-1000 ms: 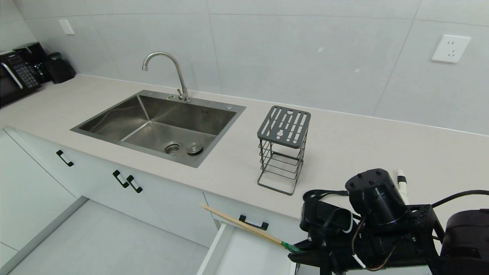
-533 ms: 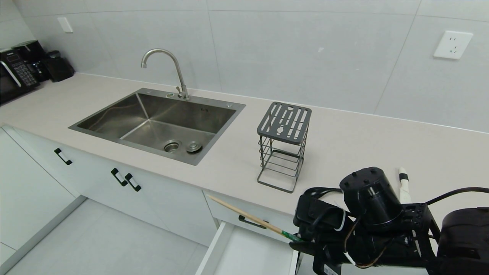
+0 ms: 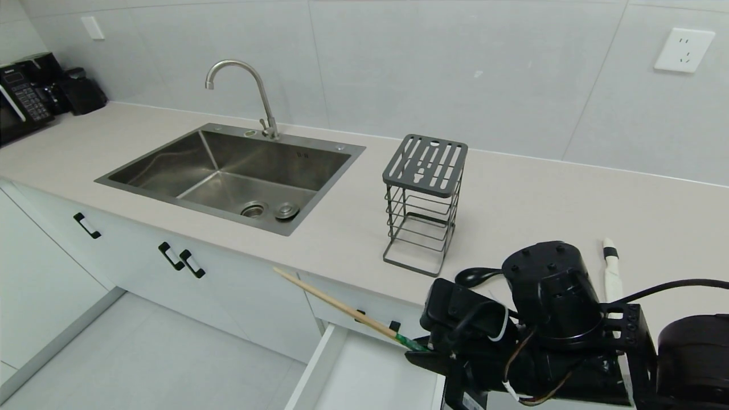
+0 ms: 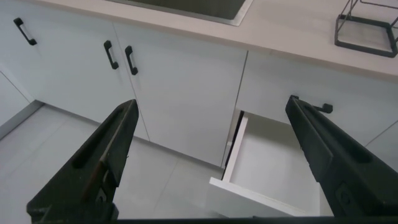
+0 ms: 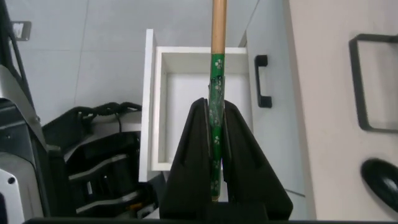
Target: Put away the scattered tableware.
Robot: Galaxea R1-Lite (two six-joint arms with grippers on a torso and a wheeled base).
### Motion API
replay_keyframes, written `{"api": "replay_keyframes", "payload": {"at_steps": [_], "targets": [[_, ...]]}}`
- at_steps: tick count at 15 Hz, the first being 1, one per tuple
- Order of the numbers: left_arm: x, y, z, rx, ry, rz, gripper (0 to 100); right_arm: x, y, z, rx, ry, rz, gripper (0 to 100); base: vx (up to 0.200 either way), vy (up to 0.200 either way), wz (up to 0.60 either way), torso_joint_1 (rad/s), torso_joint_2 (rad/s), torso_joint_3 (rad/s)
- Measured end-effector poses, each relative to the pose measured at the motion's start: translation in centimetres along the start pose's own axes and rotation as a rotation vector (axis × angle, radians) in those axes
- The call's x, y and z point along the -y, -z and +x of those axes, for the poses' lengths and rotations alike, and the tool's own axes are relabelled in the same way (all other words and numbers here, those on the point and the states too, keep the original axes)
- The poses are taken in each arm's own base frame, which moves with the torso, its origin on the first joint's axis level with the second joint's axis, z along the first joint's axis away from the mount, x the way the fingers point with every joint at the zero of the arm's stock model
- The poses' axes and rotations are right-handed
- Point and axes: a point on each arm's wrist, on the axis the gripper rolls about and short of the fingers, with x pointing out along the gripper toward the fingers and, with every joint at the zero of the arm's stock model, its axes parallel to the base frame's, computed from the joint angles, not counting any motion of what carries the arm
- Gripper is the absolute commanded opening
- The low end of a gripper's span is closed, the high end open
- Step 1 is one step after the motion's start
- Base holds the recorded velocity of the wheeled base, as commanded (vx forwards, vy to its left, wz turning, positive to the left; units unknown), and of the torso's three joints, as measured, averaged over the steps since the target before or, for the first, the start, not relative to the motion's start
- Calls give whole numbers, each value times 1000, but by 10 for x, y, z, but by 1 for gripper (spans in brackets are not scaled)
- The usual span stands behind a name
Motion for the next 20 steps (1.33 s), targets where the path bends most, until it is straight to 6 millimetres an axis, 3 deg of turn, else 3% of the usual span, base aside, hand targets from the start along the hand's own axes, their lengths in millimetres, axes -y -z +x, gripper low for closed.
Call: {"api": "replay_keyframes", "payload": {"at_steps": [6, 20], "targets": [[0, 0, 0, 1, 0, 0, 100, -11, -13, -2, 56, 19, 57, 0, 0, 0, 0, -145, 281, 141], [0, 0, 0, 2, 1, 0, 100, -17, -8, -4, 38, -4, 54, 0, 0, 0, 0, -161, 315, 155]]}}
